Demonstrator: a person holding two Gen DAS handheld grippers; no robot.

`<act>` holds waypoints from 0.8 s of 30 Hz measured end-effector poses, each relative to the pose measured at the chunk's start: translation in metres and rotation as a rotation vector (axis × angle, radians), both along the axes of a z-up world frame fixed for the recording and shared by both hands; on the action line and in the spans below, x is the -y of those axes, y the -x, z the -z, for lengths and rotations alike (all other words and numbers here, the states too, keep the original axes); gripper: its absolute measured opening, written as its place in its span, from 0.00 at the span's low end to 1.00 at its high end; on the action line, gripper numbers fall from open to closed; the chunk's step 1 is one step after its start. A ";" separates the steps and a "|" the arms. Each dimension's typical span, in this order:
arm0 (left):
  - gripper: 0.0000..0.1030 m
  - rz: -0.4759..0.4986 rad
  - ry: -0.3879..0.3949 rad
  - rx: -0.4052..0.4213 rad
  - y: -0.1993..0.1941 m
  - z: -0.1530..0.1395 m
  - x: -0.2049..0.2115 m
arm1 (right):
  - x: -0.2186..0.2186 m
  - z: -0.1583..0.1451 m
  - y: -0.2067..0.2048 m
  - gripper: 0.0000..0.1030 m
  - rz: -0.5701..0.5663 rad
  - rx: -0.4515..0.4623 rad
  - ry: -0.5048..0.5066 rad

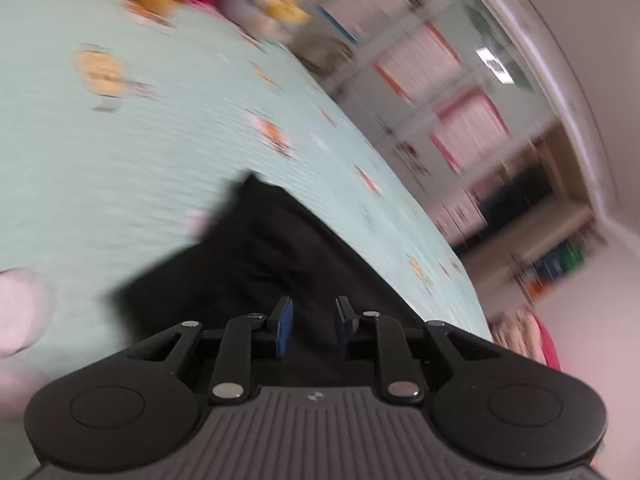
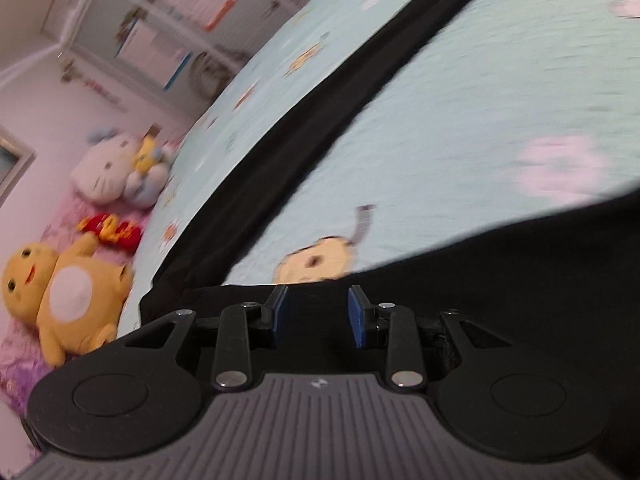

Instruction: Fold clothes

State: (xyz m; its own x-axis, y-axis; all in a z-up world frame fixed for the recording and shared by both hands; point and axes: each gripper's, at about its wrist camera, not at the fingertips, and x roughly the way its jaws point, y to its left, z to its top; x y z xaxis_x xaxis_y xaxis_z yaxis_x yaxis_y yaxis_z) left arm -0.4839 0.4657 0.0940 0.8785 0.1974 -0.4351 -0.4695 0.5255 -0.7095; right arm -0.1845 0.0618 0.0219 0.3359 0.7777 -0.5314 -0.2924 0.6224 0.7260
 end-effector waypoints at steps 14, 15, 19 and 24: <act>0.24 0.500 -0.144 -0.163 -0.114 0.042 0.071 | -0.124 0.015 -0.072 0.32 -0.170 -0.128 -0.068; 0.25 0.519 -0.139 -0.137 -0.123 0.040 0.076 | -0.126 0.020 -0.078 0.32 -0.161 -0.154 -0.068; 0.28 0.581 -0.184 -0.108 -0.165 0.046 0.094 | -0.132 0.037 -0.093 0.35 -0.067 -0.248 -0.138; 0.24 0.703 -0.077 -0.142 -0.192 0.088 0.113 | -0.147 0.047 -0.100 0.36 -0.030 -0.286 -0.190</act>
State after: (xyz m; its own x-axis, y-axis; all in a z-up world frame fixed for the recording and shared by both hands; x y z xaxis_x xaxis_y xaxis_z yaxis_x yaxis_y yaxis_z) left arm -0.2918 0.3524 0.0060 0.7453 -0.3588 -0.5619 -0.0868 0.7834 -0.6155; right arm -0.0841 0.2084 -0.0255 0.1697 0.8791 -0.4455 -0.0764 0.4624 0.8834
